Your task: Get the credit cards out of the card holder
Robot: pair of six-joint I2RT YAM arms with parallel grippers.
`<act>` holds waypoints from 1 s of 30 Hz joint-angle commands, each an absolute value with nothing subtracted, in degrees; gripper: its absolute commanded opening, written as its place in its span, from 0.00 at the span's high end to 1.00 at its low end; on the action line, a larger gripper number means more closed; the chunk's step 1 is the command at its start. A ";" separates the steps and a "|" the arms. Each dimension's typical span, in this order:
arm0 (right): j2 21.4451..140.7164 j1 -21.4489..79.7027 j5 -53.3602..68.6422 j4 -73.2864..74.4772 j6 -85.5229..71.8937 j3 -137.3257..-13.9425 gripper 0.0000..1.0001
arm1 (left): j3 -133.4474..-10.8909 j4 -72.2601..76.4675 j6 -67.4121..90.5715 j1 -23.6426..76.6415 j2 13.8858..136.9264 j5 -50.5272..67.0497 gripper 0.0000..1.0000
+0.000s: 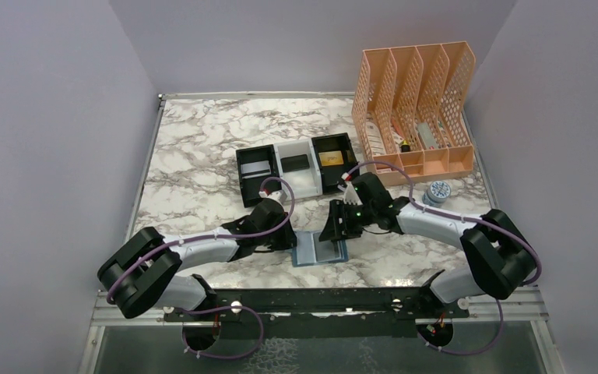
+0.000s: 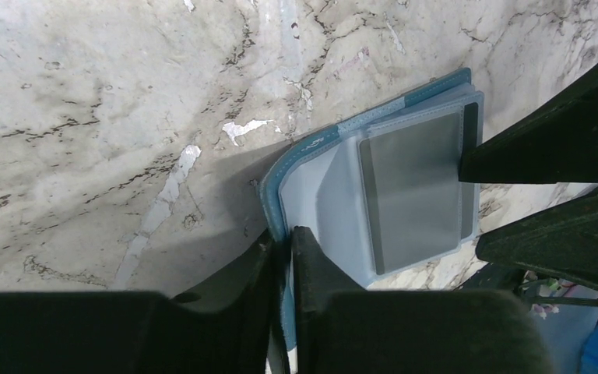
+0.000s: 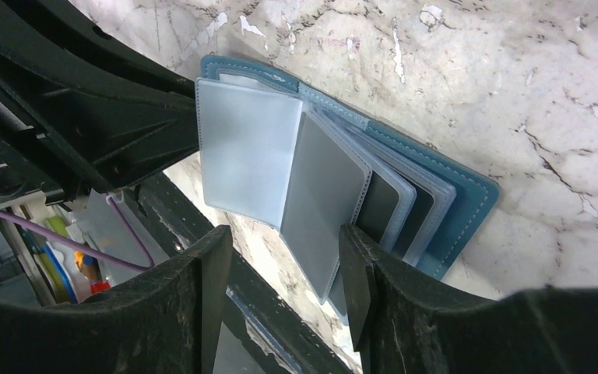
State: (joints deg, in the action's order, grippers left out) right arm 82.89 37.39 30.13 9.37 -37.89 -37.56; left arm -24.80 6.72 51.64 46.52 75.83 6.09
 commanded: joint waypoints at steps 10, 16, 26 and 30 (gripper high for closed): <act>78.35 37.79 21.52 15.17 -37.27 -40.36 0.47 | -26.57 -6.59 52.17 46.76 64.64 -3.62 0.46; 78.92 37.79 22.24 14.15 -37.88 -38.84 0.47 | -25.93 -7.11 52.24 46.71 58.91 -3.76 0.37; 81.20 37.79 22.64 13.45 -37.88 -37.46 0.47 | -25.46 0.85 50.42 46.81 62.70 5.19 0.30; 81.90 37.79 22.90 12.91 -37.84 -36.97 0.48 | -25.34 2.72 49.52 46.84 63.46 6.13 0.31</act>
